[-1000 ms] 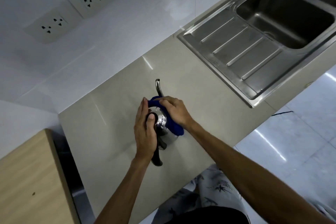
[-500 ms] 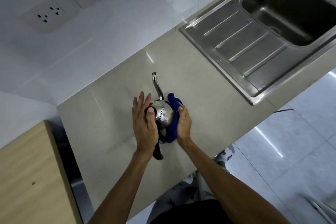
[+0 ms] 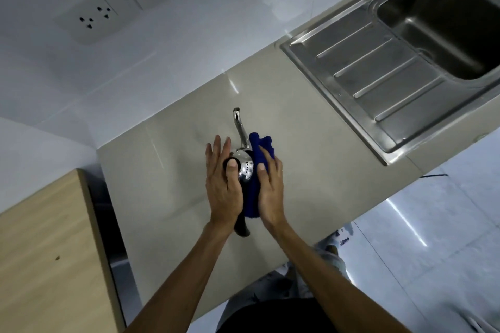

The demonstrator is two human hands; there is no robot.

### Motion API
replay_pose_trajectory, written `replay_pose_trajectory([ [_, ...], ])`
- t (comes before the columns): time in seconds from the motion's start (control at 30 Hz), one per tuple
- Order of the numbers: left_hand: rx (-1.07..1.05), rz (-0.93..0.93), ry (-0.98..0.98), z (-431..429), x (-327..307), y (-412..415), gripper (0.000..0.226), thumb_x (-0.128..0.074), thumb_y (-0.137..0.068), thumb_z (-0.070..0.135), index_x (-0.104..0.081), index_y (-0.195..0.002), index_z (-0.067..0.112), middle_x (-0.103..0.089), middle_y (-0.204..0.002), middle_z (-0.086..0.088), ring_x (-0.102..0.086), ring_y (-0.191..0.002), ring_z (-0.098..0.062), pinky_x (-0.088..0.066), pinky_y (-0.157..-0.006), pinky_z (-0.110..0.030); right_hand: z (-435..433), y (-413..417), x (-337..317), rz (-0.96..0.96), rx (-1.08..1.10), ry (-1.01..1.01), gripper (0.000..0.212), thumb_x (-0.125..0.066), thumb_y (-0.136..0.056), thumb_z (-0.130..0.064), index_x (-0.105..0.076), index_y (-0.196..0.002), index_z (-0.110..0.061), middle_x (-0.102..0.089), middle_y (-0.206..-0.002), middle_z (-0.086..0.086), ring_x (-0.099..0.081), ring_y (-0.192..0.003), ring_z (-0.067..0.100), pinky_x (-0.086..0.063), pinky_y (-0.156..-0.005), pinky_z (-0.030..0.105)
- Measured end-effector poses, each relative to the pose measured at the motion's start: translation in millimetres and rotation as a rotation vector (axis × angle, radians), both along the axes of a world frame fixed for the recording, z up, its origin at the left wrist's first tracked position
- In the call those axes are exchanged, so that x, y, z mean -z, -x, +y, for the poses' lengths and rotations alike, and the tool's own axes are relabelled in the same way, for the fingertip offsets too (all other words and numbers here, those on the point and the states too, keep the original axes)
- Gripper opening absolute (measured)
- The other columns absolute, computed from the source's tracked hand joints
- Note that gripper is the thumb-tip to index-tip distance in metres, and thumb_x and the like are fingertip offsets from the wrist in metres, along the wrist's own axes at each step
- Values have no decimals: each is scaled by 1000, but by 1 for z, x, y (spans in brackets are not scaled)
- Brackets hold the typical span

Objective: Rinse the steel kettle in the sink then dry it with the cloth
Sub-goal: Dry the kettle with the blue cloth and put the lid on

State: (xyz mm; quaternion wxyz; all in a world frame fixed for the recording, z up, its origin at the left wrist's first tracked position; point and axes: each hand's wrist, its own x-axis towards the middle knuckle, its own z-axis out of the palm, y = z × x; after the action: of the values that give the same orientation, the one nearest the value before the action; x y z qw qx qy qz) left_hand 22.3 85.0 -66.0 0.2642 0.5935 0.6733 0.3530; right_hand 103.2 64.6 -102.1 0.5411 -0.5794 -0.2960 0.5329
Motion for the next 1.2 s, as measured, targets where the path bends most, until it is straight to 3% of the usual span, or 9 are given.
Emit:
replay_pose_trajectory([
  [0.07,-5,-4,9,0,-1,1,61,-20,-99,47,-41,-149,19,-27,-162,4,-13,-153,-12,-10,-117,-9,-9,-1,3,-71,-11,-72,45,-38,-100,-47,-48,-141,-31,-45,-142,-2,-47,-131,17,-40,-111,35],
  [0.23,-4,-8,-10,1,-1,0,59,-22,-100,43,-43,-148,15,-30,-162,1,-15,-153,-15,-12,-117,-8,55,-45,39,68,-120,247,43,-52,-90,-40,-65,-124,-16,-67,-121,9,-61,-114,31,-41,-108,54],
  [0.43,-1,6,-12,0,2,1,59,-21,-101,45,-43,-147,16,-32,-161,0,-15,-153,-15,-15,-119,-15,-40,5,13,80,80,132,56,-35,-101,-43,-30,-152,-23,-38,-142,-8,-41,-130,0,-33,-107,7],
  [0.57,-4,-7,-38,2,5,2,63,-21,-101,51,-49,-144,13,-35,-159,-2,-19,-152,-17,-22,-121,-25,39,-38,43,28,-117,239,45,-53,-87,-51,-65,-122,-25,-65,-125,5,-61,-113,22,-43,-108,45],
  [0.63,-27,-12,-43,2,4,1,69,-17,-100,57,-49,-144,13,-35,-159,-1,-19,-152,-17,-20,-120,-21,69,-46,52,98,-207,305,46,-59,-78,-47,-72,-111,-19,-71,-111,11,-65,-99,31,-45,-104,54],
  [0.77,-47,-12,-25,3,3,0,61,-22,-101,45,-47,-145,13,-34,-160,-2,-19,-152,-18,-16,-119,-14,20,-10,2,14,-91,141,36,-45,-89,-42,-61,-122,-40,-56,-130,-3,-52,-125,20,-39,-111,42],
  [0.83,-45,-15,-10,2,2,0,59,-21,-100,42,-45,-146,13,-33,-160,-2,-18,-152,-18,-15,-118,-13,0,-1,-7,-136,-98,-18,39,-39,-97,-34,-54,-133,-35,-49,-134,-5,-46,-129,17,-37,-110,33],
  [1.0,-29,1,-12,2,5,2,59,-20,-100,43,-41,-149,16,-31,-161,0,-17,-153,-16,-14,-119,-12,71,-35,16,-41,-209,149,28,-50,-93,-19,-73,-108,-18,-72,-104,4,-65,-90,19,-51,-86,40],
  [1.2,-28,4,24,-1,-1,2,60,-22,-100,49,-34,-152,21,-25,-163,6,-11,-153,-10,-8,-116,-7,123,-59,2,-638,-718,-92,64,-43,-90,6,-46,-145,-27,-38,-150,11,-35,-140,24,-29,-118,38],
])
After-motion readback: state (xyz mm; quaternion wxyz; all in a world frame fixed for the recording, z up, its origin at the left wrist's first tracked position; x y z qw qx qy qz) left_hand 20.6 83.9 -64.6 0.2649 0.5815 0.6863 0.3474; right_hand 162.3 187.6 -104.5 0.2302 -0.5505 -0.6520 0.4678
